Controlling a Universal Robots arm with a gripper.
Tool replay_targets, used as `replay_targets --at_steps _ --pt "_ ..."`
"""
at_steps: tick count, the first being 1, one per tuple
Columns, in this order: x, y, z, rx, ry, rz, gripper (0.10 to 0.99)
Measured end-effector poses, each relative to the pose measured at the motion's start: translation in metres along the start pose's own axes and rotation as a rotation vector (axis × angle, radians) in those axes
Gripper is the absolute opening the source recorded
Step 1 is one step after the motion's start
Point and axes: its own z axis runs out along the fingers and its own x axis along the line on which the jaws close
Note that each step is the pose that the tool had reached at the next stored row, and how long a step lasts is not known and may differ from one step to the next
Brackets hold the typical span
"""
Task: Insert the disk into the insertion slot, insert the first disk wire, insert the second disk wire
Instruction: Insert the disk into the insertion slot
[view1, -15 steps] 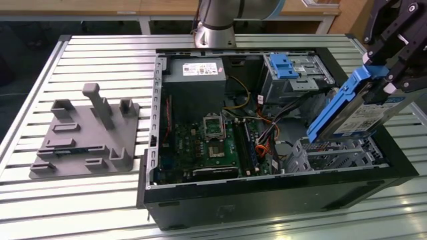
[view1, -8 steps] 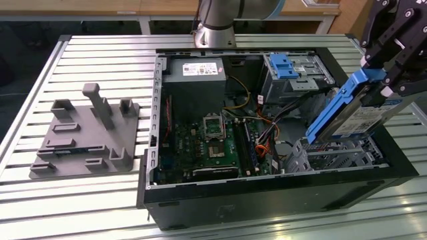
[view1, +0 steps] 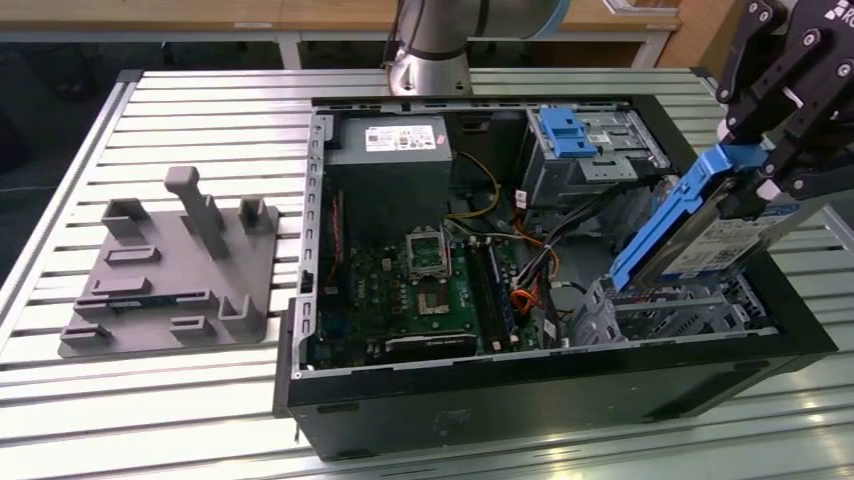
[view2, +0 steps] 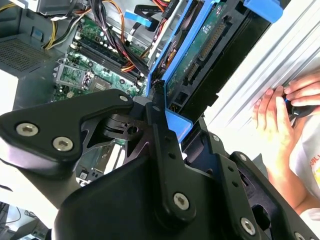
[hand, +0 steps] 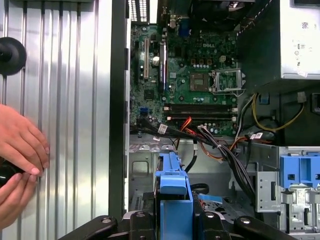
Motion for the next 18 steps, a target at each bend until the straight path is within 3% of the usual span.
replay_targets --at_steps 18 --pt "0.0007 -0.0011 0.0134 0.000 -0.0003 0.000 0.365"
